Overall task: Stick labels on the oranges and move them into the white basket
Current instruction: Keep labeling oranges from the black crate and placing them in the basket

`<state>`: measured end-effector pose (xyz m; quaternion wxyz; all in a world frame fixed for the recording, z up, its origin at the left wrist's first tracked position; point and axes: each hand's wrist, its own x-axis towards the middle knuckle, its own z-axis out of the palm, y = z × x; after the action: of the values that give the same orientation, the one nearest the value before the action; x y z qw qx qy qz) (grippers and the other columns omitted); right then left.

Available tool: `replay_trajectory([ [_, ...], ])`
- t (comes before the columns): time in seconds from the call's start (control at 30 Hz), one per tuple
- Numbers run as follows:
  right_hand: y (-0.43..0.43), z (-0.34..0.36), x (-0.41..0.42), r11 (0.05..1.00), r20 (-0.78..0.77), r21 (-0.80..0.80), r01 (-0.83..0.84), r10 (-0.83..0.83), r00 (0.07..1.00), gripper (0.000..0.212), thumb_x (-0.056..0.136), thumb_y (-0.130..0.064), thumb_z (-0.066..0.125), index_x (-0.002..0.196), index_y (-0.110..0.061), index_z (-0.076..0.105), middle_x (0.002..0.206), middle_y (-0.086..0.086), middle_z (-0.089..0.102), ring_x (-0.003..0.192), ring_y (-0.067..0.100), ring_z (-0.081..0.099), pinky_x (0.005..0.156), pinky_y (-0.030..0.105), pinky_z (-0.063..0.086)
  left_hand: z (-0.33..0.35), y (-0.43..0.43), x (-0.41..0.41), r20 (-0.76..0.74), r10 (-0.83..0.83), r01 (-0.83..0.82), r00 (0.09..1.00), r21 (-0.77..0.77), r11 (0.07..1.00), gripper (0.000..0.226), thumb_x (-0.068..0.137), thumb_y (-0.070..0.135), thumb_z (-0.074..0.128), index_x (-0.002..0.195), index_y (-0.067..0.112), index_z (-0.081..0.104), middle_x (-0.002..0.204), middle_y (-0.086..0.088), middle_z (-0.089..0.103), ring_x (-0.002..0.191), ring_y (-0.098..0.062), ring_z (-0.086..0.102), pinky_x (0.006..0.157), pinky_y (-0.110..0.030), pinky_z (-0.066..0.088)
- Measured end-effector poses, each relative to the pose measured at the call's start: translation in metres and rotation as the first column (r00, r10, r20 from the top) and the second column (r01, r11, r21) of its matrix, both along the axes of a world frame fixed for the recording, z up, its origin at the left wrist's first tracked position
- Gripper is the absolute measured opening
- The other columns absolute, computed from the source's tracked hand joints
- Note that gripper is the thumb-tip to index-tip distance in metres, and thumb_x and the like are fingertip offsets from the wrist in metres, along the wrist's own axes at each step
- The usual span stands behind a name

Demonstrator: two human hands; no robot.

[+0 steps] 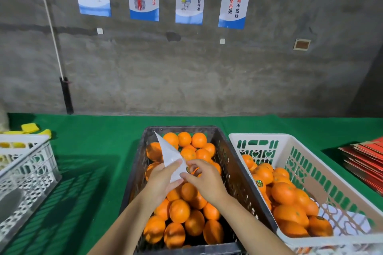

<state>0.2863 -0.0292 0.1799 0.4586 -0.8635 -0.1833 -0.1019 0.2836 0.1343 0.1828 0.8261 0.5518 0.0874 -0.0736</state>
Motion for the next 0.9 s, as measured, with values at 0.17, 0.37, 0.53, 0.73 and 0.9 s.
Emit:
replay_trajectory([
  [0.17, 0.0018, 0.0006, 0.0030, 0.989, -0.077, 0.135, 0.063, -0.053, 0.996, 0.030, 0.085, -0.028, 0.079, 0.113, -0.018, 0.071, 0.092, -0.006, 0.067, 0.084, 0.011, 0.064, 0.073, 0.018, 0.052, -0.0003, -0.0035, 0.0001, -0.055, -0.016, 0.019, 0.998, 0.058, 0.998, 0.037, 0.087, 0.013, 0.076, 0.121, 0.013, 0.061, 0.123, -0.006, 0.068, 0.105, -0.025, 0.070, 0.080, -0.032, 0.056],
  [0.37, 0.0002, 0.0010, 0.0076, 0.956, -0.150, 0.288, 0.062, -0.019, 0.988, 0.008, 0.089, -0.025, 0.074, 0.089, -0.020, 0.081, 0.085, -0.005, 0.076, 0.081, 0.009, 0.069, 0.072, 0.025, 0.056, 0.0035, -0.0027, -0.0005, -0.006, 0.050, -0.049, 0.999, 0.133, 0.990, 0.038, 0.090, 0.018, 0.072, 0.127, 0.013, 0.062, 0.128, -0.004, 0.066, 0.114, -0.023, 0.063, 0.083, -0.032, 0.055],
  [0.53, -0.0018, 0.0003, 0.0084, 0.968, -0.122, 0.249, 0.026, 0.005, 0.992, 0.011, 0.090, -0.029, 0.073, 0.087, -0.024, 0.082, 0.085, -0.005, 0.076, 0.082, 0.010, 0.069, 0.075, 0.028, 0.058, 0.0055, -0.0020, -0.0025, -0.008, 0.066, -0.065, 0.998, 0.131, 0.989, 0.041, 0.089, 0.016, 0.073, 0.129, 0.011, 0.061, 0.133, -0.006, 0.061, 0.119, -0.026, 0.059, 0.088, -0.036, 0.055],
  [0.73, -0.0014, -0.0038, 0.0089, 0.984, -0.108, 0.173, 0.034, -0.015, 0.994, 0.019, 0.090, -0.027, 0.074, 0.102, -0.014, 0.079, 0.093, -0.006, 0.075, 0.088, 0.006, 0.069, 0.079, 0.024, 0.056, 0.0053, -0.0032, -0.0035, -0.019, 0.096, -0.090, 0.995, 0.198, 0.976, 0.044, 0.088, 0.019, 0.075, 0.129, 0.011, 0.061, 0.132, -0.005, 0.060, 0.118, -0.025, 0.059, 0.084, -0.034, 0.056],
  [0.9, -0.0016, -0.0052, 0.0086, 0.979, -0.086, 0.203, -0.014, 0.032, 0.996, 0.024, 0.095, -0.023, 0.065, 0.076, -0.015, 0.078, 0.070, 0.000, 0.070, 0.063, 0.005, 0.060, 0.060, 0.019, 0.047, 0.0053, -0.0031, -0.0036, -0.004, 0.113, -0.110, 0.994, 0.180, 0.978, 0.026, 0.090, 0.021, 0.074, 0.114, 0.020, 0.066, 0.120, -0.002, 0.067, 0.108, -0.020, 0.063, 0.073, -0.028, 0.055],
])
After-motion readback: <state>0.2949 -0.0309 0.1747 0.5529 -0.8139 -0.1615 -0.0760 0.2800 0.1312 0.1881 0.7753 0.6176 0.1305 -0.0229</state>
